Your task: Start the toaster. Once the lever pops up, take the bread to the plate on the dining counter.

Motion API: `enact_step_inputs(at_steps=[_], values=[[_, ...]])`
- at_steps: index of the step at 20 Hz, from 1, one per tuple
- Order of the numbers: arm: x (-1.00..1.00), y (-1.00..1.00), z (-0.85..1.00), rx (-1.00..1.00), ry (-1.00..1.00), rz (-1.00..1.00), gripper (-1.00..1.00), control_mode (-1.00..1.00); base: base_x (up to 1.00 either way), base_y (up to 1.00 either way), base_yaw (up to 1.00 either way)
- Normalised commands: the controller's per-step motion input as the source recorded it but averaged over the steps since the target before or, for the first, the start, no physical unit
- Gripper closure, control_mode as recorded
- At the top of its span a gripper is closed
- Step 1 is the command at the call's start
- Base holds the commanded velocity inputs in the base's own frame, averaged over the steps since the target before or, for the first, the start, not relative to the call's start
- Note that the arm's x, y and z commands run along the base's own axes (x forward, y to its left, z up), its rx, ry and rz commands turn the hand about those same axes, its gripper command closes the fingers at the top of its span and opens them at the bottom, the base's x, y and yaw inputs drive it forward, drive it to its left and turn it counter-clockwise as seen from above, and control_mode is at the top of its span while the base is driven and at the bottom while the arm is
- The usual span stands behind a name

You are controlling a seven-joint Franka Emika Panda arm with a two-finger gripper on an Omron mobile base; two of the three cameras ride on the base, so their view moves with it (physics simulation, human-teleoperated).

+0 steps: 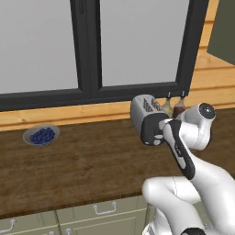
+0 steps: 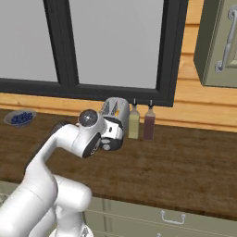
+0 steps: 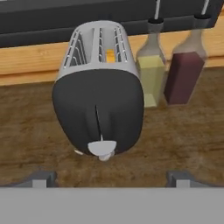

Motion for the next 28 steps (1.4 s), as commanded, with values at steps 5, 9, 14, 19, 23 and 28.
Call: enact_step_inputs(at_steps=[5, 9, 14, 19, 23, 28], values=[[-0.08, -0.02, 1.0, -0.03, -0.02, 0.0, -1.0, -1.0, 0.0, 0.0, 0.0], [0.0, 0.0, 1.0, -0.02, 0.0, 0.0, -1.0, -1.0, 0.0, 0.0, 0.0], [-0.01, 0.0, 1.0, 0.0, 0.02, 0.0, -1.0, -1.0, 0.0, 0.0, 0.0], [-0.02, 0.0, 0.7, -0.02, -0.08, 0.02, -1.0, -1.0, 0.0, 0.0, 0.0], [0.06, 0.0, 0.26, -0.05, -0.06, 0.0, -1.0, -1.0, 0.0, 0.0, 0.0], [0.03, 0.0, 0.04, 0.0, 0.02, 0.0, -1.0, -1.0, 0.0, 0.0, 0.0]])
